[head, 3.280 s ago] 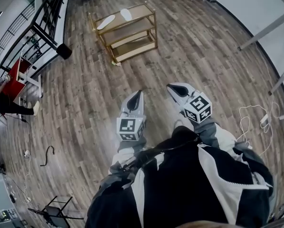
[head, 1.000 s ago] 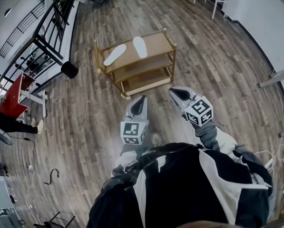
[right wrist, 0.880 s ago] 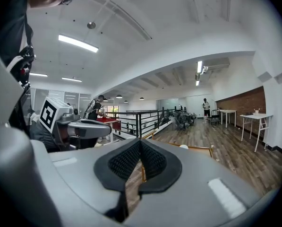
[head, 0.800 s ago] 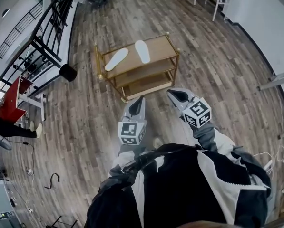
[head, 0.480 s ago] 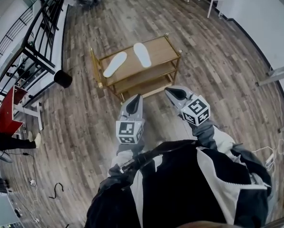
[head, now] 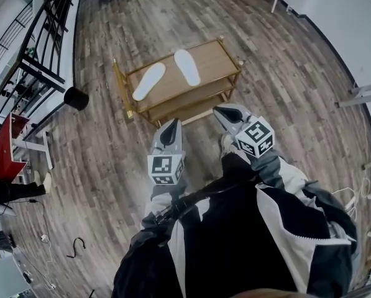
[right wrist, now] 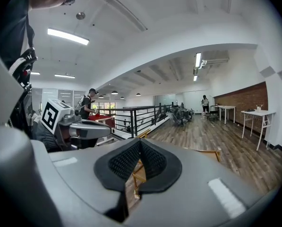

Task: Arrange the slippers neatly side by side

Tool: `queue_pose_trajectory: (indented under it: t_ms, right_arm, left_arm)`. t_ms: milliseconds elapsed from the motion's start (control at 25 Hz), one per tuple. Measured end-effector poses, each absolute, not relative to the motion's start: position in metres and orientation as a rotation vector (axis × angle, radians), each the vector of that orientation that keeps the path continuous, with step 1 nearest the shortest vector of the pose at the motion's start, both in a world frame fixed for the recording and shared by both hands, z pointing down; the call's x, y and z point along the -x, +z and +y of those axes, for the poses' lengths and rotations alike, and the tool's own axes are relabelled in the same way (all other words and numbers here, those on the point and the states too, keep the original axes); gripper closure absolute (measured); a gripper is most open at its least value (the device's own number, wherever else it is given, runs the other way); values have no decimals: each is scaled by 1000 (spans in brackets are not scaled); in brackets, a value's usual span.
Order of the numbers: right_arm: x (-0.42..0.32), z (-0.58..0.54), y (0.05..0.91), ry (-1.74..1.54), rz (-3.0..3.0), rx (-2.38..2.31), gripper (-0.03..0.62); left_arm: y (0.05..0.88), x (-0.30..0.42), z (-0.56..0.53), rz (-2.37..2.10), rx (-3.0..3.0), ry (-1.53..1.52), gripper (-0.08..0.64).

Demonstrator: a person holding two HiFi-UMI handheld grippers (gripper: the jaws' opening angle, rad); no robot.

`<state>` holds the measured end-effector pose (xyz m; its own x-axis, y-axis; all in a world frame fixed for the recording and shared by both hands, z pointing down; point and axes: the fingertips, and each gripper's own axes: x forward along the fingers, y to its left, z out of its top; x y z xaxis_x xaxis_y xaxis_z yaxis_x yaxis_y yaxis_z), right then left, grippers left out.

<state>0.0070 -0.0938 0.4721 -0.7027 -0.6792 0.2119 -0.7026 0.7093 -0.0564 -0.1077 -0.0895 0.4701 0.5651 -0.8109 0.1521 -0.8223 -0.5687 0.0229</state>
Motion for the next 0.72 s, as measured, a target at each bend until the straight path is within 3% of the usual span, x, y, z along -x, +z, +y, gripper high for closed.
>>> queue_pose_trajectory:
  t_ms: [720]
  right_arm:
    - [9,-321,461,118,-2880,-721,586]
  left_arm:
    - [466,101,-293,-1716,-2513,261,546]
